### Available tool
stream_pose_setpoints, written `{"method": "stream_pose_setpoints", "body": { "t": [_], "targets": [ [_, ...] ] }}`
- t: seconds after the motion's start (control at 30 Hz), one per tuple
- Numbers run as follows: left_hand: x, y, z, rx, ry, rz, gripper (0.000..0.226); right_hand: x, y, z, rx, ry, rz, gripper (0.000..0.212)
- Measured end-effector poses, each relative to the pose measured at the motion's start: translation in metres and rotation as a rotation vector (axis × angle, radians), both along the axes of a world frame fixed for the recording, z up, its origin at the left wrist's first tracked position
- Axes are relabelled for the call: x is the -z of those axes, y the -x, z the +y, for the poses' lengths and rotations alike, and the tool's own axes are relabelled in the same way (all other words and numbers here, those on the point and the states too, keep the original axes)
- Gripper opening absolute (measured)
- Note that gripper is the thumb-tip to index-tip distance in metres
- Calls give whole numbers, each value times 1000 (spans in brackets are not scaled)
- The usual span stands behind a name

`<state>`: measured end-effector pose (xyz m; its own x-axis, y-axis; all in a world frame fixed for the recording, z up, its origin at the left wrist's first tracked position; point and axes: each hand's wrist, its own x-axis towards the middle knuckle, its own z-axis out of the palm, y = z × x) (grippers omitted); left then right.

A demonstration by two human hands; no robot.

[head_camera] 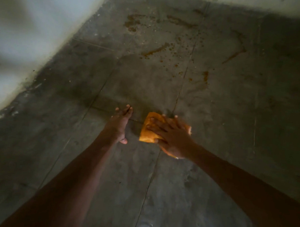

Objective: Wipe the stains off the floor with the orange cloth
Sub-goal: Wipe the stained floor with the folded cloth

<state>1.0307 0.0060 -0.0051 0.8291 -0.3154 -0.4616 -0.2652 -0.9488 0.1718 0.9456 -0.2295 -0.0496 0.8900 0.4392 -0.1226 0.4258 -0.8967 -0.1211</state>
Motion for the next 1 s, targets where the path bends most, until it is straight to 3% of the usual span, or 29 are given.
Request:
{"method": "stream_pose_setpoints", "body": {
  "t": [0.17,0.3,0.5,0.83,1.0],
  "targets": [
    [-2,1,-6,2,-44,0,144,-20,-37,7,301,29,66,56],
    [-9,7,-13,25,-125,-15,143,-24,17,19,118,44,85,58],
    [-9,5,-15,65,-186,-45,142,-33,-24,51,293,44,104,55],
    [-6,2,-10,17,-85,1,145,-44,-32,55,279,102,104,57],
    [-10,4,-11,-5,-50,12,142,-40,8,37,257,117,99,57]
  ]
}}
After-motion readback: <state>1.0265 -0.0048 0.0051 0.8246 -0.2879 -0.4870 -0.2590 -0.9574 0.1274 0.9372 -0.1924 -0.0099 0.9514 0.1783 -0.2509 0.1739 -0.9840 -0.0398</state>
